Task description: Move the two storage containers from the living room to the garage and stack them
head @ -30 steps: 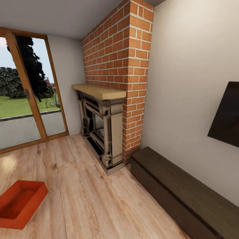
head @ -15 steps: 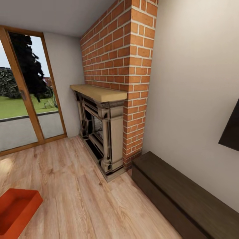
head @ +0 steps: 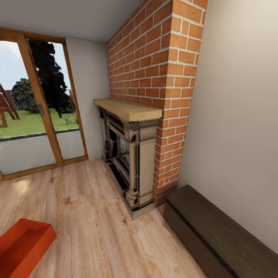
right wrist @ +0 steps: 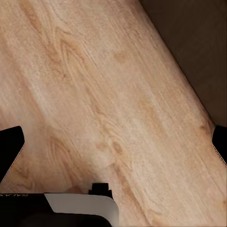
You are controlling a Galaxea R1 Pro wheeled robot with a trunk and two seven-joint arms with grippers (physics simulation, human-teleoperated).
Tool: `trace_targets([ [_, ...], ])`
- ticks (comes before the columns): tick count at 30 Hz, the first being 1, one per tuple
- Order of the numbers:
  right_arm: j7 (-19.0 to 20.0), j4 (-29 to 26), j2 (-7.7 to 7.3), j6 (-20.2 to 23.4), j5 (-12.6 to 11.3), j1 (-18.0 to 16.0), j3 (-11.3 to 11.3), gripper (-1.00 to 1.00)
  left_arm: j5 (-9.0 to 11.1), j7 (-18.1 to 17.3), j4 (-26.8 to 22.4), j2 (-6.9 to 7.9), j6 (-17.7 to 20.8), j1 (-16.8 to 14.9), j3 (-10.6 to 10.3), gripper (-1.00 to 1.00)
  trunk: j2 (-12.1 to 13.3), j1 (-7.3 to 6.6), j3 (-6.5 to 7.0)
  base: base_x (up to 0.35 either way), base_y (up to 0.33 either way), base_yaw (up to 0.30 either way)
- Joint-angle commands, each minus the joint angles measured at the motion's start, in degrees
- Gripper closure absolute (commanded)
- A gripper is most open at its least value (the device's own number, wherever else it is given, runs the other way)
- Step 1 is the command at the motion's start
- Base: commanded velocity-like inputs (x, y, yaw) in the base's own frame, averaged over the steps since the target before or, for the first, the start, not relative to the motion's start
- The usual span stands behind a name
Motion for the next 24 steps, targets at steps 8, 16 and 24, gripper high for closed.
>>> trace_targets([
  [8,-0.1,0.2,0.00,-0.4,0.0,-0.1,0.2,-1.00,0.0,0.0,0.3,-0.06,-0.4,-0.1,0.2,-1.00,0.0,0.06,-0.02,0.325,0.000,0.252],
  [16,-0.1,0.2,-0.01,-0.4,0.0,-0.1,0.2,-1.00,0.0,0.0,0.3,-0.06,-0.4,-0.1,0.2,-1.00,0.0,0.06,-0.02,0.325,0.000,0.252],
  [24,-0.1,0.2,0.00,-0.4,0.0,-0.1,0.2,-1.00,0.1,0.0,0.3,-0.06,-0.4,-0.1,0.2,-1.00,0.0,0.06,-0.02,0.325,0.000,0.252],
])
